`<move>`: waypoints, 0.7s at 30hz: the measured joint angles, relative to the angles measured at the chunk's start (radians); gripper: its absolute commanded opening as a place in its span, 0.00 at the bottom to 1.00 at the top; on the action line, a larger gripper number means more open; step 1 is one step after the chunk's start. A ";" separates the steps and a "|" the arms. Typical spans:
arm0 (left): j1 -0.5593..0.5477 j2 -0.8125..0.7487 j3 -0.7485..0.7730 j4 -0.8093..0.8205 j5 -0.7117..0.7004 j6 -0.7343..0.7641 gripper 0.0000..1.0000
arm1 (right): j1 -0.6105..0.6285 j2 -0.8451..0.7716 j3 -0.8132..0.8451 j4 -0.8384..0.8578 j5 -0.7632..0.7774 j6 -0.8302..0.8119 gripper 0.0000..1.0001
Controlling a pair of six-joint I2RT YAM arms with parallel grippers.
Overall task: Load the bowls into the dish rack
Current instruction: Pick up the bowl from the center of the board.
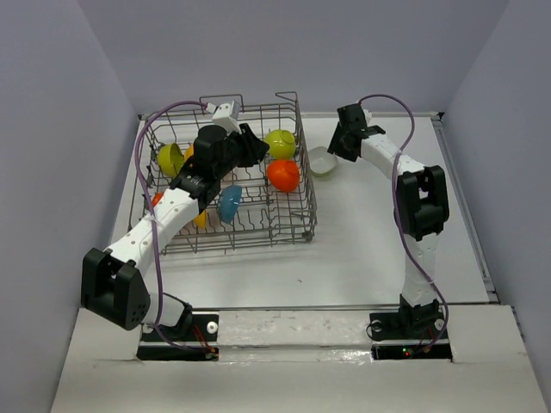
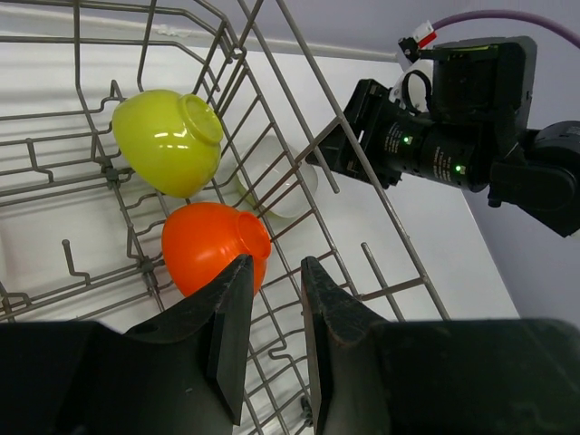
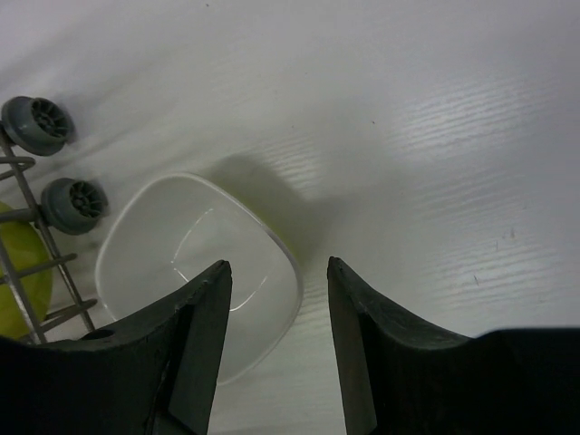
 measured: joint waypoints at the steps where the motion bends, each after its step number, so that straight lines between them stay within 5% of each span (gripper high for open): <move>1: 0.000 0.000 0.000 0.000 0.001 0.000 0.37 | 0.000 0.000 -0.010 0.000 0.000 -0.002 0.53; 21: 0.000 0.000 0.000 0.000 0.001 0.000 0.37 | 0.000 0.016 -0.097 0.035 -0.017 -0.003 0.50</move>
